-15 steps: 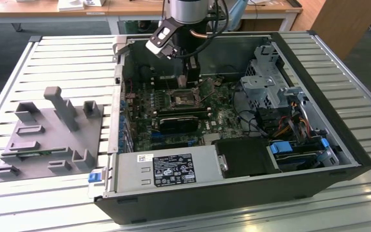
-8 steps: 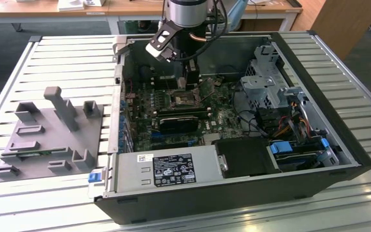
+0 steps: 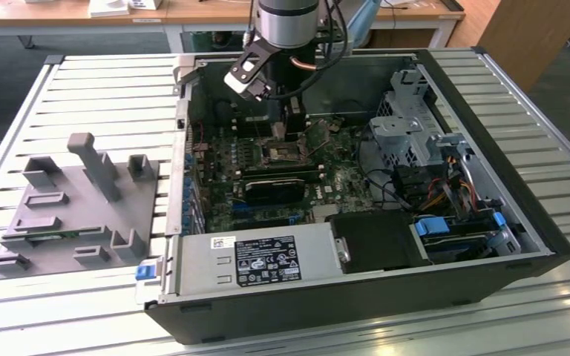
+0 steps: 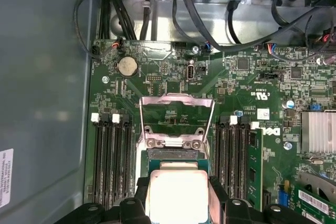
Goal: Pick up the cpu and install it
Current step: 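Place the cpu into insertion slot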
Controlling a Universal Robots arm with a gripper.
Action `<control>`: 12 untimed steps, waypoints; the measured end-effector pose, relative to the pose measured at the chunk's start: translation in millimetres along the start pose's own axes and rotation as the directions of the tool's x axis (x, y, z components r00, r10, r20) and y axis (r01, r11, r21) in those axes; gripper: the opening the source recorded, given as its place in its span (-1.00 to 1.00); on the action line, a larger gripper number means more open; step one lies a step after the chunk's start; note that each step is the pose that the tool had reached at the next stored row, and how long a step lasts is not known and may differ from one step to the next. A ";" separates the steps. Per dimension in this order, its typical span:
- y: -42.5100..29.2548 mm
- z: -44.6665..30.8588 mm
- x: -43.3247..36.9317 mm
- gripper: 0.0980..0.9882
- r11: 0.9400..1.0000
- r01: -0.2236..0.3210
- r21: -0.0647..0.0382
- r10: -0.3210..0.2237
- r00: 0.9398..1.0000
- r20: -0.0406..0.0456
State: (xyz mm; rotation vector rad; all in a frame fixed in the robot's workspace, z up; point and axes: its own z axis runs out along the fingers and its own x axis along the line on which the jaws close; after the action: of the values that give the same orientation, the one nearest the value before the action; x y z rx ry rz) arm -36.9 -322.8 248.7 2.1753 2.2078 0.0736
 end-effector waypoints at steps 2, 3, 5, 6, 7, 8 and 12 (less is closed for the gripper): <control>-0.1 2.2 0.2 -0.04 1.000 0.000 0.000 0.000 1.000 0.000; -0.2 3.2 0.3 -0.04 1.000 0.000 0.000 0.000 1.000 0.000; -0.3 5.3 0.5 -0.04 1.000 0.000 0.000 0.000 1.000 0.000; -0.4 6.4 0.6 -0.04 1.000 0.000 0.000 0.000 1.000 0.000; -0.5 7.6 0.8 -0.04 1.000 0.000 0.000 0.000 1.000 0.000; -0.6 8.8 1.1 -0.04 1.000 0.000 0.000 0.000 1.000 0.000; -1.4 12.9 1.6 -0.04 1.000 0.000 0.000 0.000 1.000 0.000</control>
State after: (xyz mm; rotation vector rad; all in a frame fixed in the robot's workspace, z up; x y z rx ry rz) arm -37.5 -321.2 235.7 2.1756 2.2074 0.0735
